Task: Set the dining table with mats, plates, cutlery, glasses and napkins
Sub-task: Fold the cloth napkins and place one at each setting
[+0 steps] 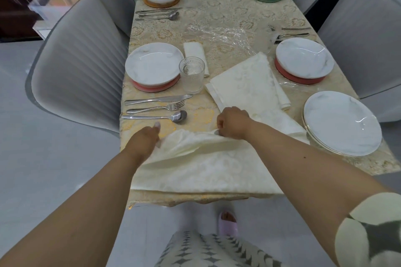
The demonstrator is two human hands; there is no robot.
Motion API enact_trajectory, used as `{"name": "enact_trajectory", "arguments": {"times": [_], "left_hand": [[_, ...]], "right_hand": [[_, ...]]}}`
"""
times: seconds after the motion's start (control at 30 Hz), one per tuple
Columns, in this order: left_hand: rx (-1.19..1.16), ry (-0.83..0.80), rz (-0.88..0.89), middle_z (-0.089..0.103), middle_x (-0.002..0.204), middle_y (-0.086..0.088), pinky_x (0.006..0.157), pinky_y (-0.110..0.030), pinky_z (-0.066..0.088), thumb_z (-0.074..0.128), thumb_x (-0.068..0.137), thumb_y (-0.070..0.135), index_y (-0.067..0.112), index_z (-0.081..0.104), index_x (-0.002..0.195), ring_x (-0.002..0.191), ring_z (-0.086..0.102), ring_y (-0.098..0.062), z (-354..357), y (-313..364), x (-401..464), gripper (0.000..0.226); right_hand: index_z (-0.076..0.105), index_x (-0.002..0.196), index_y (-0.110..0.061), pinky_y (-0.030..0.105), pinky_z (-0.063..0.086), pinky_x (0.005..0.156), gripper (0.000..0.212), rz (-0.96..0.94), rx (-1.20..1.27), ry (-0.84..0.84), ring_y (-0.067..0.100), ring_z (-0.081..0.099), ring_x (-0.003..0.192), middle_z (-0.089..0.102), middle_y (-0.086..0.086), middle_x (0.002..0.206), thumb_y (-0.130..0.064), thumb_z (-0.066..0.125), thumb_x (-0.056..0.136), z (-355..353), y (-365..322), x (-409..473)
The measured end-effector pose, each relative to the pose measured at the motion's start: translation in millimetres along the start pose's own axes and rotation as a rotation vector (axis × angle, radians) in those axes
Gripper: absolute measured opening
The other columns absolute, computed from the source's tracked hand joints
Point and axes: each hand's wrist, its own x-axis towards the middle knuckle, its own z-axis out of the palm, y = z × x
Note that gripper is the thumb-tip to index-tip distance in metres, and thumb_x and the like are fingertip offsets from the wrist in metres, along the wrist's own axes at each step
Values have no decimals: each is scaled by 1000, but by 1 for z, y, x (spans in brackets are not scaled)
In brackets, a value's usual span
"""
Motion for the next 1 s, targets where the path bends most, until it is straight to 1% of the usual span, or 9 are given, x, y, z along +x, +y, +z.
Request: {"name": "enact_trajectory", "arguments": {"times": [0.13,0.23,0.4,0.53,0.6,0.67,0.77,0.87,1.0], "left_hand": [[84,-69,-58,64,71,-13,61,-27,42,50,97,39,3,61,84,67,62,-29,4,8,15,40],[226,-168,-43,58,64,-8,49,-21,37,63,91,31,9,63,76,51,49,-23,5,11,17,27],[125,184,244,58,69,0,56,-26,37,72,85,27,11,62,74,64,52,-17,-8,18,22,22],[199,425,516,56,107,0,80,-33,45,70,85,20,11,64,101,100,55,-23,-17,17,21,19],[265,481,540,48,126,-6,85,-39,49,69,86,24,14,58,119,107,55,-26,-14,10,15,36],[340,496,593,50,119,-8,75,-36,50,70,85,30,15,60,114,95,58,-25,-4,5,3,35],[576,196,751,58,88,3,63,-31,45,70,79,48,19,65,94,82,56,-21,14,-5,-11,33],[775,-9,838,62,95,2,71,-34,47,61,67,64,22,67,100,88,58,-24,24,-16,-14,53],[871,68,579,56,121,-3,89,-38,41,70,70,44,21,49,131,109,52,-26,27,-19,-14,69]], "right_hand": [[47,76,-17,28,34,63,18,-46,369,19,17,46,73,50,-5,74,-22,62,85,-4,4,-6],[46,82,-16,30,34,60,20,-71,356,109,17,46,70,53,-1,78,-27,61,90,-5,5,-6],[51,82,-17,29,36,67,20,-160,294,465,16,48,73,50,-5,80,-27,69,84,-7,11,-4],[58,87,-12,32,41,69,16,4,221,686,22,53,77,55,3,83,-25,68,83,-5,33,-11],[58,84,-14,29,38,65,15,83,199,599,22,55,76,55,-1,79,-28,62,87,0,39,-18],[59,82,-17,29,39,63,18,116,148,481,23,58,76,60,-1,76,-33,57,89,7,37,-26],[62,82,-17,29,42,65,23,75,100,361,22,60,79,64,-1,78,-36,53,91,19,31,-36],[63,104,-23,27,37,67,21,-7,160,188,18,60,86,58,-8,83,-37,56,90,35,25,-42],[45,123,-22,29,39,67,38,77,203,136,19,56,85,52,-4,100,-38,57,91,48,20,-40]]}}
